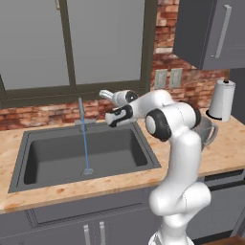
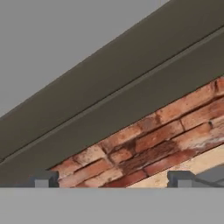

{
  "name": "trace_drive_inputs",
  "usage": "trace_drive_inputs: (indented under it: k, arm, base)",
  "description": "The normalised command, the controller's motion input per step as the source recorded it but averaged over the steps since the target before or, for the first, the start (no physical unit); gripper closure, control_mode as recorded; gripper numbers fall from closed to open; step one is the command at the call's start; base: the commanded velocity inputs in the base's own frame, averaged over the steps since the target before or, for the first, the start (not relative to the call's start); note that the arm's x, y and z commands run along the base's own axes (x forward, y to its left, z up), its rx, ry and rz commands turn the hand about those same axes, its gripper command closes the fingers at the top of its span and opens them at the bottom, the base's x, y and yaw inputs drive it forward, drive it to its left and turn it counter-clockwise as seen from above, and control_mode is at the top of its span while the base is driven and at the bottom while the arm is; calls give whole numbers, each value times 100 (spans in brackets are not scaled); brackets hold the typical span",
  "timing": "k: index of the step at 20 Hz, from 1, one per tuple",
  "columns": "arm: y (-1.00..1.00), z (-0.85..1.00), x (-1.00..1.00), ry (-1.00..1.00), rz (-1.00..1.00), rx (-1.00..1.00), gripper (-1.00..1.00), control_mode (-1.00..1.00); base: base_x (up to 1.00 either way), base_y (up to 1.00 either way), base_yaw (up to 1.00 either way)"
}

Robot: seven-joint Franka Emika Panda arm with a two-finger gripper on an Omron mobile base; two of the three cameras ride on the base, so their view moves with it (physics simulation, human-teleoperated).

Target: Turn on the sink faucet and place the jug under the water for a few seconds to fill it up.

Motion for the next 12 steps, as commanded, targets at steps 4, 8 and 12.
trace_drive_inputs:
  k: [4, 8, 12]
  arm:
    - [-22, 100, -90, 16, 0, 1, -100, -100]
    - [-25, 100, -85, 15, -1, 0, -100, -100]
    - [-35, 100, -89, 21, 0, 0, -100, -100]
  base:
    - [0, 0, 0]
    - [0, 0, 0]
    - [0, 0, 0]
